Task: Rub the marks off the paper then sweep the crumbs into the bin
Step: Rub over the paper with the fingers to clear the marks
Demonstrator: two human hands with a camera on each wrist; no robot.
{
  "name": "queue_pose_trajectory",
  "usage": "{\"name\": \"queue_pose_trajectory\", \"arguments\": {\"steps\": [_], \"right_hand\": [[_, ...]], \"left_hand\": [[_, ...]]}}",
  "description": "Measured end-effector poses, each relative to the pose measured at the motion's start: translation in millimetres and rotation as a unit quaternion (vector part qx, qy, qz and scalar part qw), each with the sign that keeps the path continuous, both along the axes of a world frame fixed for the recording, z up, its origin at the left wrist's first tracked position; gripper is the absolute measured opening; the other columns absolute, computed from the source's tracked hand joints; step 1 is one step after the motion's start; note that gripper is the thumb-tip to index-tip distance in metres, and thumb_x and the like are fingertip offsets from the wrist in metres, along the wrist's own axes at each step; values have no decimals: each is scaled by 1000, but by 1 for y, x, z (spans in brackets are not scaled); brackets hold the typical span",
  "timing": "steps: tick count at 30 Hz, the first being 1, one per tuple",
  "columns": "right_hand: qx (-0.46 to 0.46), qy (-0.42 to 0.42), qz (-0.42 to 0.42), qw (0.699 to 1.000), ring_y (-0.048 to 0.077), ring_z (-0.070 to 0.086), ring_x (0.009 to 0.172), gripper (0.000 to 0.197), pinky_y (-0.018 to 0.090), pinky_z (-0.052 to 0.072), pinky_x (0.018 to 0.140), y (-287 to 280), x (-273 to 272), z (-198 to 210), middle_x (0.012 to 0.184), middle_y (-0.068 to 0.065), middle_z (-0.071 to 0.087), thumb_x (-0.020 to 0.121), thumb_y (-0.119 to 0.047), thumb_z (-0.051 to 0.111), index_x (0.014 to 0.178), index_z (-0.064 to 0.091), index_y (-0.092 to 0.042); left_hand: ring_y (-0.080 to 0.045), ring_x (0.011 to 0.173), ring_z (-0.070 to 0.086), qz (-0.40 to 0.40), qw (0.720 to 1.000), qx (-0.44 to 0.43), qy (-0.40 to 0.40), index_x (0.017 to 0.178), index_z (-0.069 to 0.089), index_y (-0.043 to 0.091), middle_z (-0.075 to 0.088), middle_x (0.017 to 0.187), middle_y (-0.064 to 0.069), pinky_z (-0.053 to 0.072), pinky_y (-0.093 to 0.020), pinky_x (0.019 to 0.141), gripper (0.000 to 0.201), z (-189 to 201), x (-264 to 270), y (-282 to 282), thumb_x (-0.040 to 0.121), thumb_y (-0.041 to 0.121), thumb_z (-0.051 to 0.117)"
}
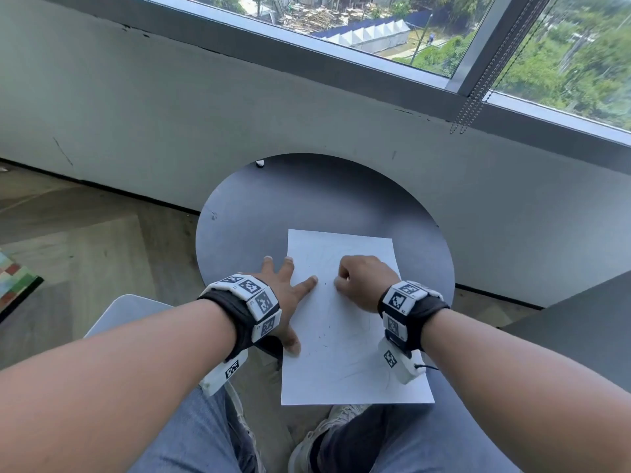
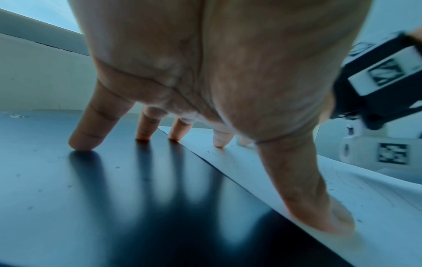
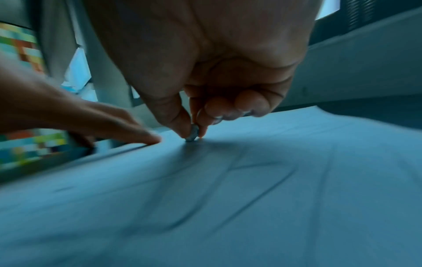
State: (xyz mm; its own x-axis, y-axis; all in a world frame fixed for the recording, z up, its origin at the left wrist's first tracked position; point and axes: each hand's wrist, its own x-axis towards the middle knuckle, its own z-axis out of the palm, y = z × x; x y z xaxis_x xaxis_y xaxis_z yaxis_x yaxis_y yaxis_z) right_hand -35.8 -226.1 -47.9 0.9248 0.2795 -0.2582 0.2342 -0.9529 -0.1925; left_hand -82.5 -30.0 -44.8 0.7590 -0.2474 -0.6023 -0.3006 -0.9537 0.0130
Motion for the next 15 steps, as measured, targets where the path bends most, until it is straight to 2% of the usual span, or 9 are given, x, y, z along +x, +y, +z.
{"name": "queue_pose_trajectory", "arguments": {"steps": [2,4,8,12,15], "right_hand": [[-11,-3,-37,999,24,56,86,12,33,46,66,-6,13,1,93,-2,61,90,-30,50,80,51,-23],[-24,-11,-37,999,24,54,85,11,33,42,65,-2,13,2,92,-2,59,89,-29,49,81,51,-22],[-8,-40,37,998,27,56,89,16,38,50,75,15,-17,-2,95,1,62,94,-31,49,89,56,-17],[14,-27,105,994,21,51,84,14,35,48,72,23,-31,-3,94,-2,62,95,-33,49,85,53,-23],[9,-11,47,999,20,55,89,13,37,51,78,11,-8,-1,98,-4,64,93,-36,52,84,54,-26]], "left_hand": [[-45,152,-13,2,1000,2,3,155,-15,51,-20,167,-5,31,-73,109,133,1,0,-1,63,78,77],[-46,152,-12,2,1000,4,3,155,-15,50,-19,167,-6,31,-73,110,133,2,0,-1,64,77,78],[-48,152,-11,-3,1000,1,-3,156,-12,48,-18,167,-7,33,-71,110,132,-1,0,0,63,76,78],[-49,152,-10,-4,1000,-4,-8,156,-10,47,-16,167,-8,34,-71,108,133,-3,1,0,61,76,79],[-49,151,-12,-5,1000,0,-2,156,-13,48,-18,167,-8,33,-71,110,134,-2,0,0,63,76,78]]}}
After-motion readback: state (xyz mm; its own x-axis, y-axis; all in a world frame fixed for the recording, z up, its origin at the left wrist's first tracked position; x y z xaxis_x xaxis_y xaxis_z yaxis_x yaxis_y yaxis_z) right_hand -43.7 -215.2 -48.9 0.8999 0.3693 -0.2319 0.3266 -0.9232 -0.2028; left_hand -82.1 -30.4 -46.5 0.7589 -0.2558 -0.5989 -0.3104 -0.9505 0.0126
